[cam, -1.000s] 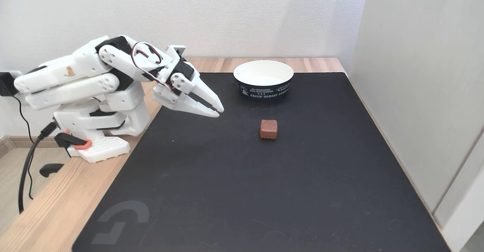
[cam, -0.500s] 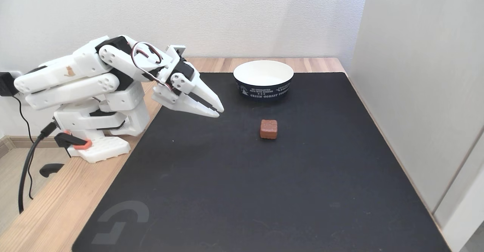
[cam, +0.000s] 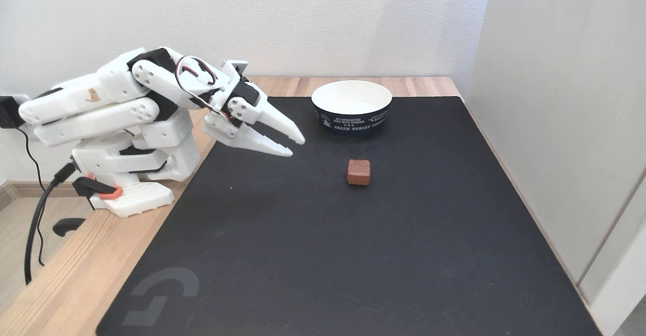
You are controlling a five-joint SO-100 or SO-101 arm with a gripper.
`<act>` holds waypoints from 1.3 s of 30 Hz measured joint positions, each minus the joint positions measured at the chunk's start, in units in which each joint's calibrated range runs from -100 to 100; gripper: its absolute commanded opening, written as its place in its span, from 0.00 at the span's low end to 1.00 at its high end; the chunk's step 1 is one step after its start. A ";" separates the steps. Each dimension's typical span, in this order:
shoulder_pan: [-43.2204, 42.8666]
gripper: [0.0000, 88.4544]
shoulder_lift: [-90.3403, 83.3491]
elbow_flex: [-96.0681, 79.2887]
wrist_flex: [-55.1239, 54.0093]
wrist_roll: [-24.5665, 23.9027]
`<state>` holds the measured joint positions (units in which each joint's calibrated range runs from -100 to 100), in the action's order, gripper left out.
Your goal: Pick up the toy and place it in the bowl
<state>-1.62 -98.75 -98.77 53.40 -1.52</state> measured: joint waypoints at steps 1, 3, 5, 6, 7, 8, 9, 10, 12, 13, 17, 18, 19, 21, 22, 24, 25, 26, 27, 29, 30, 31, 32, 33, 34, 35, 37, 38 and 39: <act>0.00 0.21 0.00 0.00 0.00 0.00; 0.00 0.21 0.00 0.00 0.00 0.00; 0.00 0.21 0.00 0.00 0.00 0.00; -0.08 0.21 0.00 0.00 -0.51 0.00; -0.08 0.21 0.00 0.00 -2.03 0.00; -0.17 0.21 0.00 0.00 -3.71 0.00; -1.41 0.21 0.00 0.00 -7.09 0.00; -1.91 0.21 0.00 0.00 -8.02 0.00; -1.58 0.21 0.00 0.00 -11.40 0.00; -1.66 0.25 0.00 0.00 -12.58 0.00; -2.00 0.49 0.00 0.09 -11.65 0.00; -1.91 0.50 0.00 0.38 -7.34 0.00; -2.00 0.50 0.00 0.57 -5.74 0.00; -2.16 0.50 -0.17 0.76 -1.94 0.31; -2.25 0.50 -0.25 0.76 -0.68 0.36; -2.33 0.50 -0.42 0.76 0.68 0.41; -2.33 0.50 -0.42 0.76 0.93 0.41; -2.33 0.50 -0.42 0.76 1.27 0.41; -2.33 0.50 -0.42 0.76 1.44 0.41; -2.33 0.49 -0.42 0.76 1.52 0.41; -2.33 0.49 -0.42 0.76 1.52 0.41; -2.33 0.49 -0.42 0.94 1.52 0.41; -2.33 0.49 -0.42 1.23 1.52 0.41; -2.33 0.49 0.17 2.46 2.36 0.41; -2.33 0.49 0.42 3.02 2.53 0.41; -2.33 0.49 1.33 4.16 3.46 0.41; -2.08 0.49 8.16 11.05 4.81 0.41; -2.00 0.49 9.91 12.38 4.90 0.41; -1.91 0.49 11.66 13.79 4.90 0.41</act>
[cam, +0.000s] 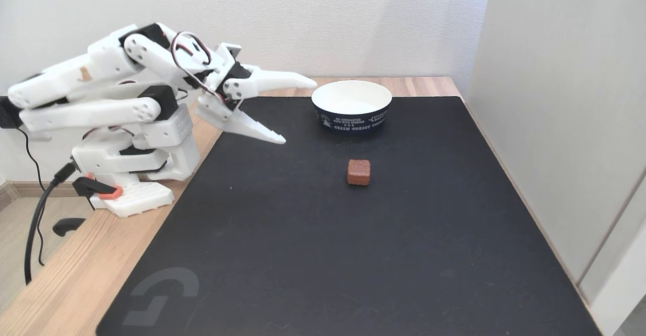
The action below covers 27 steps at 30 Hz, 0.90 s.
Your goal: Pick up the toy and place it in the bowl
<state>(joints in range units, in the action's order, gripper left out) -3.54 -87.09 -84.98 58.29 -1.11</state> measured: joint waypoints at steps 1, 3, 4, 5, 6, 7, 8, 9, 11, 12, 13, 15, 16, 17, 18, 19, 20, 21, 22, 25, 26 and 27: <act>0.08 0.49 3.25 2.83 0.00 0.00; -0.08 0.49 16.32 11.24 0.00 0.00; -0.08 0.49 20.32 13.23 0.00 0.00; -0.08 0.49 24.23 14.74 0.00 0.00; 0.00 0.49 28.64 17.67 0.00 0.00; 0.00 0.49 33.56 21.54 0.00 0.00; -0.17 0.49 42.80 28.15 0.00 0.00; -0.17 0.49 46.29 30.04 0.00 0.00; -0.17 0.49 53.21 35.24 0.93 0.00; -0.17 0.49 60.45 41.19 2.20 0.00; -0.17 0.49 62.95 42.99 2.28 0.00; -0.08 0.49 67.94 47.90 4.90 0.00; -0.08 0.49 71.02 51.11 5.32 0.00; -0.17 0.49 75.77 55.83 7.85 -0.21; -0.17 0.49 77.10 56.97 8.10 0.00; -0.17 0.49 78.60 58.67 9.54 0.00; -0.17 0.49 80.93 61.50 10.81 0.00; -0.17 0.49 83.18 63.86 11.14 0.00; -0.17 0.49 86.93 67.83 14.01 0.00; 0.08 0.49 91.34 73.59 17.56 -0.05; 0.08 0.49 93.09 76.52 18.15 -0.05; 0.08 0.49 96.09 81.53 20.77 -0.15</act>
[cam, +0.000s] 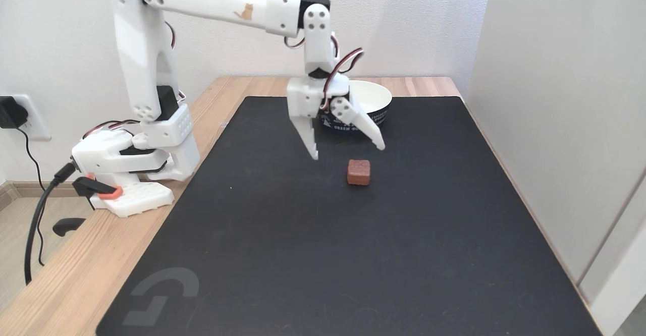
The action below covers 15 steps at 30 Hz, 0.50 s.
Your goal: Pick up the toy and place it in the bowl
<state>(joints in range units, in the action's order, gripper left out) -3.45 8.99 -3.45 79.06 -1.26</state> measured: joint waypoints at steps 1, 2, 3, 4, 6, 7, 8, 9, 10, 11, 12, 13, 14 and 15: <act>0.00 0.49 0.75 1.51 0.42 0.10; -0.08 0.49 1.92 3.31 1.86 -0.10; -0.08 0.49 4.08 6.24 3.38 0.10; -0.25 0.49 7.91 11.15 4.14 -0.15; -0.25 0.49 9.91 13.79 5.32 -0.10; -0.25 0.49 11.66 15.97 5.49 0.00; -0.25 0.49 13.24 17.29 5.49 -0.15; -0.25 0.49 15.65 18.52 5.49 -0.15; -0.25 0.49 15.99 18.80 5.49 -0.15; -0.17 0.49 16.90 19.84 5.49 -0.05; -0.17 0.49 17.99 20.78 5.49 -0.15; -0.42 0.49 19.07 21.16 5.49 -0.15; -1.00 0.49 20.65 21.92 5.49 -0.15; -1.33 0.49 20.90 22.30 5.49 -0.15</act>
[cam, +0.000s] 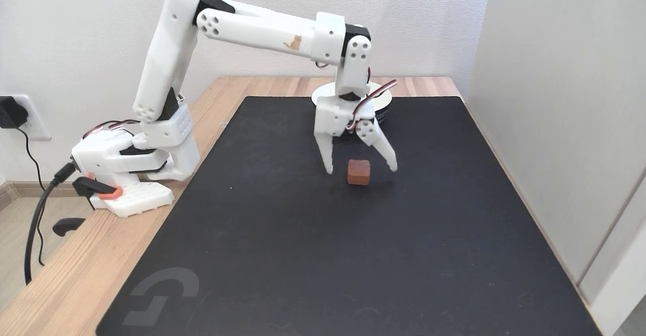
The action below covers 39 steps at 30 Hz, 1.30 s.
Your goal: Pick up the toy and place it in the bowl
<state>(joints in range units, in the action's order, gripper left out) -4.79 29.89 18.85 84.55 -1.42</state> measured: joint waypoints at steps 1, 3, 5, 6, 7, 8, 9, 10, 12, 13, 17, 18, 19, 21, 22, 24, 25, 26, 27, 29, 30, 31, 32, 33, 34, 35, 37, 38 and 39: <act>-0.17 0.49 0.83 0.94 0.00 0.00; -0.25 0.49 4.08 2.93 -0.08 0.00; -0.17 0.49 5.00 3.87 0.08 0.26; -0.33 0.49 5.66 4.44 0.00 0.00; -0.42 0.48 6.00 4.53 0.08 0.26; -0.42 0.45 6.08 4.82 0.17 0.00; -0.42 0.41 6.16 4.82 0.17 0.00; -0.42 0.36 6.16 4.82 0.17 0.00; -0.42 0.18 6.16 4.82 0.17 0.00; -0.42 0.13 6.16 5.10 -0.08 0.00; -0.42 0.07 6.08 6.24 -0.25 0.00; -0.50 0.07 6.08 6.24 -0.25 0.00; -0.58 0.07 6.08 6.24 -0.25 0.15; -0.75 0.03 6.00 6.24 -0.25 0.00; -0.75 0.02 6.00 6.24 -0.25 0.00; -0.75 0.02 6.00 6.24 -0.25 0.05; -0.75 0.02 6.00 6.24 -0.25 0.05; -0.83 0.02 6.00 6.24 -0.25 0.10; -0.83 0.02 5.83 6.24 -0.25 0.00; -0.83 0.02 5.16 5.95 -0.25 0.00; -0.92 0.02 4.16 5.01 -0.25 0.00; -0.92 0.02 3.25 4.82 -0.08 0.26; -1.08 0.02 1.08 4.72 -0.08 0.00; -1.41 0.02 -0.08 4.82 -0.08 0.00; -2.08 0.02 -1.83 4.53 -0.42 0.00; -3.00 0.02 -4.16 4.06 -1.94 0.21; -5.33 0.02 -12.41 2.55 -4.81 0.26; -5.91 0.02 -14.99 1.51 -6.16 0.15; -6.58 0.02 -17.99 -1.04 -8.02 0.00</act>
<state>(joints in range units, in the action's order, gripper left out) -11.36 11.91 17.81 76.53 -1.42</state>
